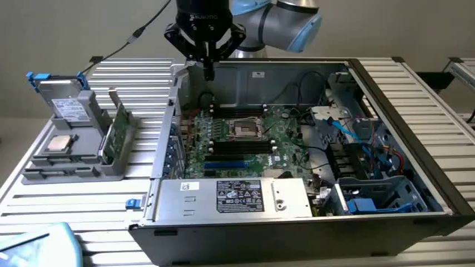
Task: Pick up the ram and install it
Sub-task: 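Reach for the ram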
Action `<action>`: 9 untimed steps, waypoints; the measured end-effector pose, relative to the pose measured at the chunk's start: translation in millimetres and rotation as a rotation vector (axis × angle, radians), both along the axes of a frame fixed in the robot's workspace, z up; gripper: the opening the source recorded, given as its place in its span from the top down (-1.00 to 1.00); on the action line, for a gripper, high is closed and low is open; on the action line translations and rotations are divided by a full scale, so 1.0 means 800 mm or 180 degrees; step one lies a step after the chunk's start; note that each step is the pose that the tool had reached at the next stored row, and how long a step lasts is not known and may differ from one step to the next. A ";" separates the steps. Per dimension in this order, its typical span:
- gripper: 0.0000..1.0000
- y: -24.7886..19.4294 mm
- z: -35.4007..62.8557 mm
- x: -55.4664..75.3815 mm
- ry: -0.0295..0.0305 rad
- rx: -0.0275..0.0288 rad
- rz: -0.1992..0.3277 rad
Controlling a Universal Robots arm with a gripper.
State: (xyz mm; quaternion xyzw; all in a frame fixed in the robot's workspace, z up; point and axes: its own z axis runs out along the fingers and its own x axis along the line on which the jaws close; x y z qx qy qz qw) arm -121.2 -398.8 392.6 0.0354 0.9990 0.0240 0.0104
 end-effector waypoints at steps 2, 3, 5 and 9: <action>0.79 0.0000 0.000 0.000 0.0000 0.0000 0.0000; 0.79 0.0000 0.000 0.000 0.0000 0.0000 0.0000; 0.79 0.0000 0.000 0.000 0.0000 0.0000 0.0000; 0.79 0.0000 0.000 0.000 0.0000 0.0000 0.0000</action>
